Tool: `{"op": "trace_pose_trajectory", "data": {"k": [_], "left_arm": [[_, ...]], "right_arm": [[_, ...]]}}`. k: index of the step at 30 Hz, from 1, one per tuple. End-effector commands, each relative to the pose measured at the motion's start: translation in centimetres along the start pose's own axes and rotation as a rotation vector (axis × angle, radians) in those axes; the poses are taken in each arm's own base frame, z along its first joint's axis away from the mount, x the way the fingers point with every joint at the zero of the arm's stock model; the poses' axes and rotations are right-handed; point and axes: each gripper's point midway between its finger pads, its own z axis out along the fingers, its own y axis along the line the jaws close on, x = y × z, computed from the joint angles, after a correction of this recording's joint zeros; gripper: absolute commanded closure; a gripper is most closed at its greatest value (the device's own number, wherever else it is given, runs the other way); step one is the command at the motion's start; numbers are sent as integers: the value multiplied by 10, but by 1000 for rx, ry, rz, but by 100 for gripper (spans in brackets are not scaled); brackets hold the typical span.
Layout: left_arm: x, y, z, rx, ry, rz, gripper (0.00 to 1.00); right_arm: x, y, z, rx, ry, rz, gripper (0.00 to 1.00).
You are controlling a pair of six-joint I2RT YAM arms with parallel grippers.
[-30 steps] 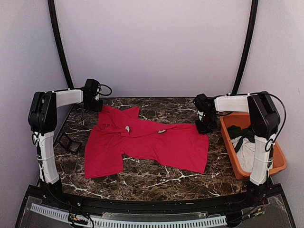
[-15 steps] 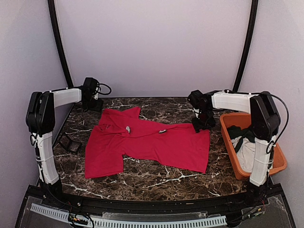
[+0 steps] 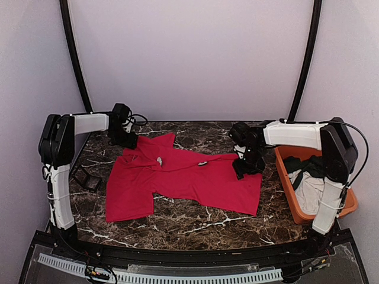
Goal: Pin the brooch onto the clothing
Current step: Flatten out the clothing with brooches at the center of the board.
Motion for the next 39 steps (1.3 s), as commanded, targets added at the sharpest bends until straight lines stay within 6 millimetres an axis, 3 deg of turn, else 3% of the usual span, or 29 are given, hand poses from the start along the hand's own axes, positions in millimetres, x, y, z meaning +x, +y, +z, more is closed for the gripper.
{"op": "trace_pose_trajectory", "data": {"k": [1,7,9,10,11,12,14,24,33,34,36,38,39], "left_arm": [[19,0,19,4,93,19,26],[30,10,39,-66,153,63,28],[34,11,45,-72,166,74,46],[35,11,47,-72,172,78,63],[36,11,51,-79,179,83,71],[38,12,52,-85,188,87,90],[39,15,55,-105,198,98,98],[12,67,43,-256,148,91,99],[-10,80,42,-311,106,86,98],[-15,81,39,-313,97,80,95],[-21,80,32,-302,80,68,81],[-29,78,21,-287,54,48,56],[-34,77,12,-272,36,39,50]], "right_arm": [[12,24,13,-37,51,-40,36],[24,42,33,-23,124,-110,37],[29,44,39,-25,150,-123,40],[33,45,43,-28,166,-128,44],[36,45,47,-23,182,-129,49],[40,44,49,-20,194,-132,54],[45,41,51,-8,206,-134,62],[69,19,54,49,270,-139,66],[75,-4,44,110,288,-135,65],[73,-4,41,107,280,-132,64],[67,-4,35,108,262,-127,59],[59,-4,28,111,237,-120,53],[52,-3,22,106,215,-114,50]]}}
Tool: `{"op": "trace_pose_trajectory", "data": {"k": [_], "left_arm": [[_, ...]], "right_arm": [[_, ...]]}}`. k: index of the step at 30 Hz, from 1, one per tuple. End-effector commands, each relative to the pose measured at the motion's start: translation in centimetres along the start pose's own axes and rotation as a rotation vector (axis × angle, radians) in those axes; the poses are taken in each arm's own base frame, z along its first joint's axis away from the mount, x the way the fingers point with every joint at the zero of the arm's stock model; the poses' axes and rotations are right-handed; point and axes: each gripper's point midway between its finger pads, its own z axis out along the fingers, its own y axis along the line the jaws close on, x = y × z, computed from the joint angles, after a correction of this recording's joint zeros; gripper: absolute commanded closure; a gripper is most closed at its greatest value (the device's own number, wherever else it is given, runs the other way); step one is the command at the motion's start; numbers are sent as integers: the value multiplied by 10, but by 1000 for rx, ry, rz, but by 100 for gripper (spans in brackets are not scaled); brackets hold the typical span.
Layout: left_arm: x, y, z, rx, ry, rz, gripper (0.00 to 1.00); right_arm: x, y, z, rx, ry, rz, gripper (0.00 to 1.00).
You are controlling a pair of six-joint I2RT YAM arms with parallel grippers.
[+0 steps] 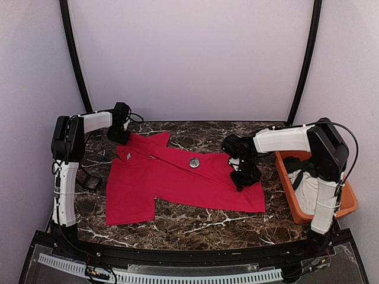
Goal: Pin the brooch onto the clothing
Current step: Flatten out the clothing with brooches at the center of the board.
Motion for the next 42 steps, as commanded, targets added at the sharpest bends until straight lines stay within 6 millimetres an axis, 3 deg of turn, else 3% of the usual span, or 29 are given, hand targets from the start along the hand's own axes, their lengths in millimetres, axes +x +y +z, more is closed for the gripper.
{"op": "trace_pose_trajectory", "data": {"k": [1,5,7,8,9,10,11,12,13,14,15,17,18,19,23,30,37,42], "left_arm": [[-17,16,-37,13,-46,-62,42],[-29,14,-82,88,-115,-104,31],[-34,9,-123,138,-165,-107,29],[-28,-6,-132,180,-158,-94,29],[-28,-6,-155,199,-188,-98,27],[-13,-26,-159,241,-168,-75,25],[-13,-28,-184,276,-215,-82,24],[7,-46,-185,311,-189,-54,23],[4,-47,-211,353,-258,-74,22],[26,-64,-208,386,-222,-67,21],[29,-67,-226,428,-262,-73,21],[74,-89,-222,507,-186,-69,22],[81,-95,-226,536,-187,-85,24],[100,-103,-226,569,-165,-87,25],[135,-125,-228,627,-130,-114,30],[164,-154,-206,638,-47,-101,31],[192,-172,-183,669,50,-130,31],[214,-180,-172,682,120,-154,32]], "right_arm": [[13,-20,-12,78,55,-3,48],[-14,-15,-49,58,-62,8,44],[-33,-10,-66,29,-129,12,44],[-44,-8,-75,21,-166,18,43],[-56,-7,-82,14,-201,20,43],[-68,-6,-88,0,-236,23,43],[-81,-5,-93,-14,-266,28,43],[-96,-5,-97,-28,-295,35,43],[-110,-7,-101,-44,-323,46,43],[-124,-7,-104,-65,-347,53,43],[-138,-5,-107,-91,-374,56,43],[-167,1,-113,-152,-435,52,43],[-182,9,-124,-197,-478,39,43],[-194,16,-125,-227,-498,21,44],[-225,36,-112,-296,-510,-19,48],[-201,19,-65,-332,-391,61,59],[-167,6,-20,-304,-277,69,60],[-157,-5,-2,-339,-259,108,59]]}}
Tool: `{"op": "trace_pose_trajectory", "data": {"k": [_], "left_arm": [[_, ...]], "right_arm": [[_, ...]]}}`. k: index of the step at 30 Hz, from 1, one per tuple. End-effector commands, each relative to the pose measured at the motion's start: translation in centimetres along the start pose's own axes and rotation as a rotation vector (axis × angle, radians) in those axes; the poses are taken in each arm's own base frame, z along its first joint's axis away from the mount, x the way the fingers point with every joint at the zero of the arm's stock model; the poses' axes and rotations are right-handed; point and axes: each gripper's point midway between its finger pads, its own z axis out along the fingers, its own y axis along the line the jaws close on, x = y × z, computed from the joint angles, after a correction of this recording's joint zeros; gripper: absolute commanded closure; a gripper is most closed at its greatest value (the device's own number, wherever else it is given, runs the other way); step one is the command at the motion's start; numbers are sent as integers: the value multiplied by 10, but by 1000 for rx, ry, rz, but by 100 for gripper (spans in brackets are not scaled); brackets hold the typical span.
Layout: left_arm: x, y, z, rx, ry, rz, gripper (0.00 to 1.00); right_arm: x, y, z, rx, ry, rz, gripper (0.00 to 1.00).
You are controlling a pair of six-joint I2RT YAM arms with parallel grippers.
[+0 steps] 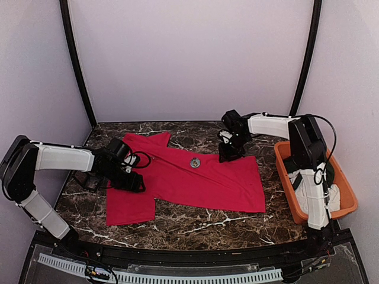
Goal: Pin the brooch onto the clothing
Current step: Flatten out the clothing with brooches at the center of the board.
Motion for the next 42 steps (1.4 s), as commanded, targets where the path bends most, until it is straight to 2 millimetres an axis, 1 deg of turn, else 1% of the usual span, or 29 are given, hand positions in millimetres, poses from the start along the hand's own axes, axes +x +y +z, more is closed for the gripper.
{"op": "trace_pose_trajectory", "data": {"k": [1,5,7,8,9,11,15,17,21,22,23,24,25,27,28,29,30,31,32,33,35,36,37,38,39,40,41,42], "left_arm": [[16,-2,12,34,44,-48,32],[33,-2,24,56,104,-72,41],[40,-4,27,73,127,-84,56],[42,-4,28,79,136,-88,60],[46,-5,29,92,148,-94,68],[54,-7,30,108,175,-100,76],[70,-7,27,120,227,-94,84],[75,-5,25,115,246,-83,88],[78,-1,18,110,257,-72,92],[78,-1,15,109,258,-70,96],[79,0,14,107,263,-71,97],[77,0,11,109,254,-69,98],[76,0,10,110,252,-69,96],[68,-2,1,109,219,-60,83],[62,-3,-3,108,199,-58,74],[55,-6,-10,113,169,-54,71],[44,-8,-16,114,135,-51,63],[35,-11,-24,117,99,-44,58],[23,-16,-32,124,64,-36,51],[14,-18,-40,123,34,-27,49],[-19,-29,-60,138,-64,1,46],[-29,-32,-66,143,-93,8,46],[-47,-37,-74,150,-147,18,46],[-59,-40,-74,157,-179,18,47],[-74,-45,-79,171,-217,23,49],[-85,-48,-73,181,-240,23,51],[-97,-52,-74,197,-264,24,57],[-106,-53,-61,205,-272,16,60]], "right_arm": [[4,-10,1,-39,-16,35,59],[5,-26,7,-54,-11,68,59],[3,-35,12,-48,-8,80,58],[2,-40,13,-45,-9,84,58],[0,-43,14,-44,-12,87,58],[-4,-54,15,-45,-20,107,58],[-20,-73,15,-24,-53,121,57],[-31,-78,13,-10,-78,104,56],[-50,-78,5,-5,-113,67,55],[-56,-77,0,-6,-128,59,55],[-59,-77,-4,2,-135,56,55],[-62,-77,-10,6,-143,54,55],[-63,-74,-16,0,-147,50,54],[-63,-63,-37,-23,-161,38,53],[-63,-56,-49,-26,-178,27,53],[-64,-45,-62,-30,-199,9,53],[-66,-34,-76,-34,-226,-11,52],[-66,-22,-87,-38,-248,-35,52],[-67,-12,-97,-37,-268,-56,51],[-67,-2,-105,-37,-279,-73,51],[-67,14,-112,-43,-290,-91,52],[-66,23,-113,-61,-291,-94,53],[-67,32,-112,-89,-294,-93,54],[-66,41,-109,-122,-292,-91,56],[-66,49,-105,-155,-289,-88,58],[-66,54,-99,-179,-281,-79,63],[-65,60,-93,-203,-273,-73,67],[-65,64,-86,-228,-263,-63,70]]}}
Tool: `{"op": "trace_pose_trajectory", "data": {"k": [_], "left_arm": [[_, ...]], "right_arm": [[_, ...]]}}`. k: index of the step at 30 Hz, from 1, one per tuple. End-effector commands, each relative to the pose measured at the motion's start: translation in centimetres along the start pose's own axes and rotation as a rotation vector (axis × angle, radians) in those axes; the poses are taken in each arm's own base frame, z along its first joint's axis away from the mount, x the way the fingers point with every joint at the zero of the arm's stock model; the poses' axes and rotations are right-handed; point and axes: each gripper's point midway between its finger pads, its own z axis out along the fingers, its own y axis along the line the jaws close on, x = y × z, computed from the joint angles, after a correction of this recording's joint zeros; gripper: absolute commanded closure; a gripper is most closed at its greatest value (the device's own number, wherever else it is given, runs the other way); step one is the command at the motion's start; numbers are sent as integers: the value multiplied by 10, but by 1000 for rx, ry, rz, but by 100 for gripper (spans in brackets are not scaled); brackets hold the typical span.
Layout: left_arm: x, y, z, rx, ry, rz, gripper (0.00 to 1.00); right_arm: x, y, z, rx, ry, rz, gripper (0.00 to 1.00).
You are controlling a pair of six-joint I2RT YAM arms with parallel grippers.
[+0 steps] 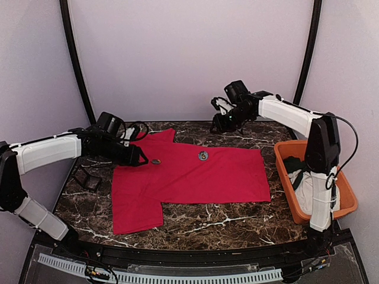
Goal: Pin the brooch onto the clothing
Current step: Flatten out the clothing with brooches at the center of the board.
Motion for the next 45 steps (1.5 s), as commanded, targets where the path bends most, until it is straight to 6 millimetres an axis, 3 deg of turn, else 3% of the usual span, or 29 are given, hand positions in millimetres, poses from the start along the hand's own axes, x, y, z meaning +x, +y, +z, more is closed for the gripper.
{"op": "trace_pose_trajectory", "data": {"k": [1,5,8,14,27,37,41,45], "left_arm": [[-46,-7,25,40,-98,5,64],[-64,-3,66,63,-96,-8,73],[-63,9,95,58,-69,-35,75],[-60,28,116,42,-60,-89,77],[-41,50,133,34,-15,-151,77],[-29,51,141,63,11,-181,77],[-39,45,134,81,-18,-174,76],[-74,37,103,111,-128,-170,67]], "right_arm": [[19,7,40,-97,62,88,71],[28,17,64,-168,91,115,73],[31,24,78,-213,108,129,74],[37,21,102,-228,137,157,73],[43,15,129,-231,163,189,72],[56,10,140,-221,202,209,71],[49,18,129,-247,189,198,71],[21,27,87,-240,118,149,68]]}}
